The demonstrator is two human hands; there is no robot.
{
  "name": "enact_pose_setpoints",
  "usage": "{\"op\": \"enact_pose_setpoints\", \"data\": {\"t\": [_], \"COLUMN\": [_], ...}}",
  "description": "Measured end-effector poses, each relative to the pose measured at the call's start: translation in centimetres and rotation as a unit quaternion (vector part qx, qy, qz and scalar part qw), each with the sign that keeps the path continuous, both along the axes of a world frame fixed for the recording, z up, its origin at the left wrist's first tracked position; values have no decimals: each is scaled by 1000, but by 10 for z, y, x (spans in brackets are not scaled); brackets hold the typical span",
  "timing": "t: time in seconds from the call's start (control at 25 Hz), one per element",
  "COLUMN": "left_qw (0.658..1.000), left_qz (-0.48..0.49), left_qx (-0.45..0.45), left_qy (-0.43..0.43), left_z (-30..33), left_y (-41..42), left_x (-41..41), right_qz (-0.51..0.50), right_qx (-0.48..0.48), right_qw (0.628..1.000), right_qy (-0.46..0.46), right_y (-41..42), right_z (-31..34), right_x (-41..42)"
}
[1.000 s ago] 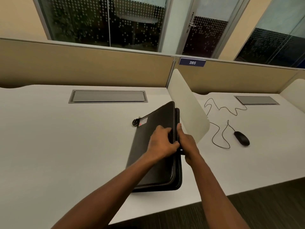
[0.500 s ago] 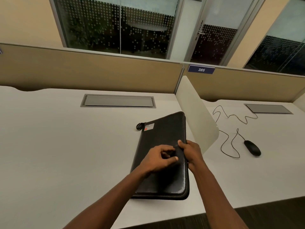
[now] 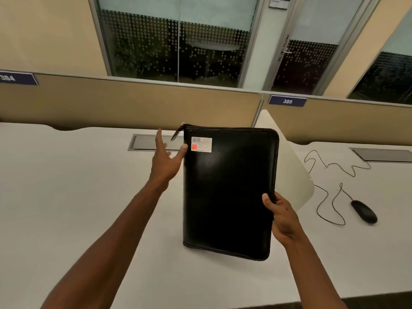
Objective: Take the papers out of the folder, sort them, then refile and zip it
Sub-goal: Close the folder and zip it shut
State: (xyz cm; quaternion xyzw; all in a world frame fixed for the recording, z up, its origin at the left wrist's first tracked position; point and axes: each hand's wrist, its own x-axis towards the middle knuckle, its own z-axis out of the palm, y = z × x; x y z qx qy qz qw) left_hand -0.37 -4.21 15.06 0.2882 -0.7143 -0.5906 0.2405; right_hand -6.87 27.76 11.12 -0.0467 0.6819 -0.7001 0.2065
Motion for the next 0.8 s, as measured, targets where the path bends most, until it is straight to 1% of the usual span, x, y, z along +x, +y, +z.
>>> {"op": "enact_pose_setpoints", "data": {"t": [0.08,0.12,0.2,0.32,0.48,0.52,0.6,0.68,0.72,0.76,0.8], "left_qw": [994,989,983,977,972,972,969,969,969,969,970], "left_qz": [-63,-85,-103,-98,-60,-50,-31,-12,-7,-4,-2], "left_qx": [57,61,29,-15,6,11,20,18,15,13,12], "left_qy": [70,108,152,191,226,231,243,247,247,246,244], "left_z": [17,25,36,39,43,43,42,41,41,41,40], "left_y": [-7,-6,4,16,30,34,41,45,46,46,46], "left_x": [3,7,16,28,36,38,39,41,41,41,41], "right_qz": [24,31,38,37,36,31,-7,-97,-154,-200,-227], "right_qx": [-7,1,20,20,22,23,-4,-19,-6,31,74], "right_qw": [999,999,998,997,996,994,986,960,934,894,843], "right_qy": [21,30,50,63,80,99,166,261,321,399,482], "right_y": [-1,-2,-6,-6,-2,-2,-5,-16,-25,-36,-49], "right_z": [-2,-4,-7,-10,-12,-7,15,50,73,98,121], "right_x": [-2,-4,-10,-16,-14,-12,-8,-7,-5,-1,5]}}
